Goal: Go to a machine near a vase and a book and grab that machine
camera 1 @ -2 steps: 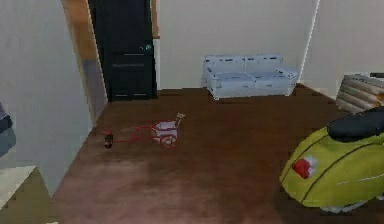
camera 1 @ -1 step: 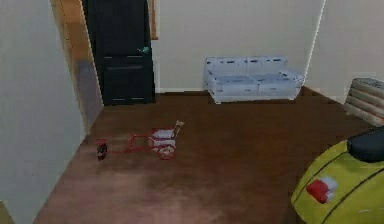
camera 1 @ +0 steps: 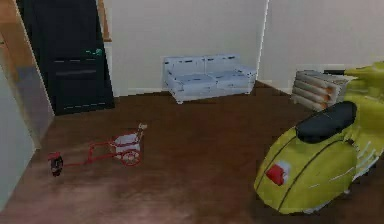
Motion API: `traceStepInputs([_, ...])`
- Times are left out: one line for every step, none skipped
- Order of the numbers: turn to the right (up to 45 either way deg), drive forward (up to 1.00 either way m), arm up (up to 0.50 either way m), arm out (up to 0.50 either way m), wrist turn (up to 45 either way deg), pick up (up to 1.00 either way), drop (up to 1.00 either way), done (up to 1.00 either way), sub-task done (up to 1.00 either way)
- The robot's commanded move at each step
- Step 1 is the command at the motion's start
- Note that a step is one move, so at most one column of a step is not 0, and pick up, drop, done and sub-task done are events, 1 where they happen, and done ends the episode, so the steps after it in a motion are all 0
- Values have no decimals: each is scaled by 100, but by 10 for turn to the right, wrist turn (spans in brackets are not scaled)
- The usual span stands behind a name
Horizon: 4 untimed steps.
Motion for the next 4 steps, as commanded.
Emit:
traceStepInputs([0, 100, 0, 0, 0, 0, 0, 0, 0])
traceStepInputs([0, 25, 0, 0, 0, 0, 0, 0, 0])
traceStepInputs([0, 80, 0, 0, 0, 0, 0, 0, 0])
traceStepInputs([-30, 0, 0, 0, 0, 0, 0, 0, 0])
